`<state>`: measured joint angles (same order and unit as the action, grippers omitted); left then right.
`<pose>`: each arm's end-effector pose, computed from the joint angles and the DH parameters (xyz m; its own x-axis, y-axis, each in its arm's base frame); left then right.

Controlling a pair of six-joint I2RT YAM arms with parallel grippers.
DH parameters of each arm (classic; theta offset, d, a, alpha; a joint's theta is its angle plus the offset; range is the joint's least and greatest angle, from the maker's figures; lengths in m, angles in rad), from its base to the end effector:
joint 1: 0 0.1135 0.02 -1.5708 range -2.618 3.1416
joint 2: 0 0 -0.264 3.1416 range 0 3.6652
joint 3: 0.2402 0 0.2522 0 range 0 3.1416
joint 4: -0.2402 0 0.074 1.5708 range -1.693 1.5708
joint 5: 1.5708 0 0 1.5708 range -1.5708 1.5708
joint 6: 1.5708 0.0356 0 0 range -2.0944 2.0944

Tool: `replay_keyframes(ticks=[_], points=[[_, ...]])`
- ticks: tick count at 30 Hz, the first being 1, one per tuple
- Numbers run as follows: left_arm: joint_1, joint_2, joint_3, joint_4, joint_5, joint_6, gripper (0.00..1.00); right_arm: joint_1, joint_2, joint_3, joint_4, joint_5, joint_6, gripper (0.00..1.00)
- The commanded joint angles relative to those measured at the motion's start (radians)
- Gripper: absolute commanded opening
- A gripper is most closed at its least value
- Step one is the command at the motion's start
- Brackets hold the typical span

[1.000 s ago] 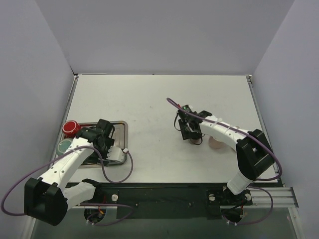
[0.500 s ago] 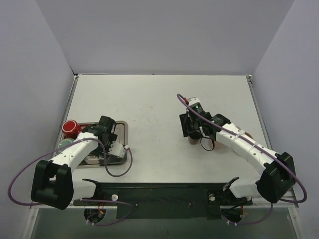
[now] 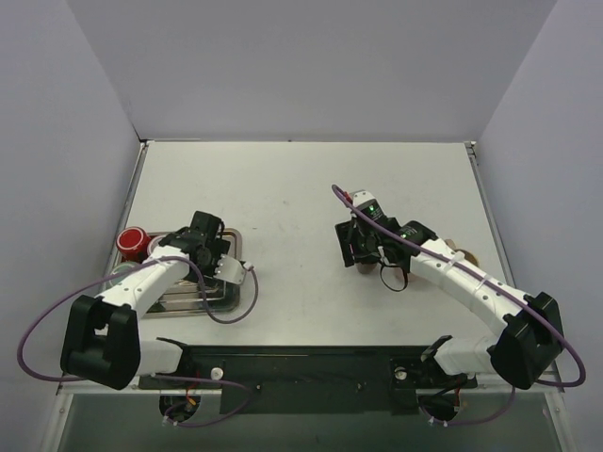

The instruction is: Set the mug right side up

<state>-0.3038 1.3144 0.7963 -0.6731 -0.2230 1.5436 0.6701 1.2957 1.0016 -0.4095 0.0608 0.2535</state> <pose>0.2274 -0.0630 0.1987 0.1894 0.9623 0.1953 0.8918 -0.2518 0.3760 0.2237 0.1745 0.2831 -0.6372 -0.1855 -0.7480 -0.4378 0.8859 0.1532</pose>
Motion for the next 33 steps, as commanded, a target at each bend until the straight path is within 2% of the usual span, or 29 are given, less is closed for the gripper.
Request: replay_keyframes(ticks=[1, 7, 12, 20, 23, 25, 26, 28, 30, 32, 33], points=[[-0.003, -0.026, -0.052, -0.043, -0.018, 0.097, 0.8, 0.025, -0.001, 0.019, -0.011, -0.018, -0.014, 0.57], [0.021, 0.032, -0.054, 0.147, -0.076, 0.193, 0.77, 0.051, -0.003, 0.032, -0.022, -0.01, -0.014, 0.58], [0.054, 0.059, -0.063, 0.142, -0.087, 0.268, 0.58, 0.062, -0.018, 0.029, -0.029, -0.013, -0.008, 0.58], [0.077, 0.04, -0.126, 0.149, -0.076, 0.349, 0.54, 0.068, -0.049, 0.037, -0.035, -0.036, -0.007, 0.59], [0.084, 0.048, -0.135, 0.17, -0.059, 0.355, 0.43, 0.069, -0.059, 0.038, -0.041, -0.039, -0.005, 0.59], [0.086, 0.054, -0.143, 0.188, -0.064, 0.36, 0.32, 0.071, -0.068, 0.035, -0.045, -0.036, -0.005, 0.59], [0.086, 0.055, -0.146, 0.201, -0.065, 0.359, 0.15, 0.069, -0.07, 0.035, -0.046, -0.035, 0.0, 0.59], [0.083, 0.046, -0.146, 0.213, -0.053, 0.352, 0.0, 0.071, -0.078, 0.035, -0.052, -0.033, 0.001, 0.59], [0.074, 0.022, -0.132, 0.208, -0.003, 0.32, 0.0, 0.074, -0.094, 0.037, -0.063, -0.023, 0.003, 0.59], [0.046, -0.01, -0.083, 0.195, 0.078, 0.212, 0.0, 0.078, -0.124, 0.045, -0.075, -0.013, 0.007, 0.59], [0.036, -0.029, -0.01, 0.178, 0.118, 0.093, 0.0, 0.079, -0.146, 0.043, -0.075, -0.009, 0.007, 0.59]])
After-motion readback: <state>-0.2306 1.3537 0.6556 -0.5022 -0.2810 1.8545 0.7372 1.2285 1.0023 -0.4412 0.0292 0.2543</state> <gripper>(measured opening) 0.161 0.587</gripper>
